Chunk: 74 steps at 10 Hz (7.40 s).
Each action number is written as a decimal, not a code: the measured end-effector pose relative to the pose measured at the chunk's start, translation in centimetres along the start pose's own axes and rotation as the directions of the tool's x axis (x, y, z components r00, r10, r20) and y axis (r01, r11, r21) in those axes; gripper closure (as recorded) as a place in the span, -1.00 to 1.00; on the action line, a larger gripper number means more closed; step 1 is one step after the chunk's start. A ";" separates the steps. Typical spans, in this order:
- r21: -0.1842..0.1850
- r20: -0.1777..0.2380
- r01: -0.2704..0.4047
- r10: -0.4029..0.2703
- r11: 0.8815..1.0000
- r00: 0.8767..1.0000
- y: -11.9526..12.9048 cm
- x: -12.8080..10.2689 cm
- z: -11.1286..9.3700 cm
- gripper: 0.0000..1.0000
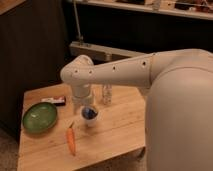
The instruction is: Place the pepper in the ceramic bowl
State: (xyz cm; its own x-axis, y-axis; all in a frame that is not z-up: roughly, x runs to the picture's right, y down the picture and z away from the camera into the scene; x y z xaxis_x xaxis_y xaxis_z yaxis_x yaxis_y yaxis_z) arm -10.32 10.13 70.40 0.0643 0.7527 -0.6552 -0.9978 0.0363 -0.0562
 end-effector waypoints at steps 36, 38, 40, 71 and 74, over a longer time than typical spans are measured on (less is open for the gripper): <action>-0.055 0.123 0.476 -0.467 0.878 0.876 12.7 6.7 8.6 -0.30; -0.080 0.135 0.450 -0.437 0.890 0.889 11.5 5.6 9.7 -0.30; -0.095 0.149 0.425 -0.409 0.900 0.900 10.4 4.4 10.2 -0.30; -0.103 -0.026 0.356 -0.361 0.929 0.932 11.0 2.9 15.0 0.17; -0.109 0.048 0.401 -0.398 0.910 0.916 12.3 2.1 8.4 0.17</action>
State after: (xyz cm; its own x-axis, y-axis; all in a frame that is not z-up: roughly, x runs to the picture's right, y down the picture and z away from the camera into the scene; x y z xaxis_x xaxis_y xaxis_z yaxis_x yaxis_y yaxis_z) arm -22.65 17.68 74.70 0.4548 0.7071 -0.5414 -0.8799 0.2630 -0.3956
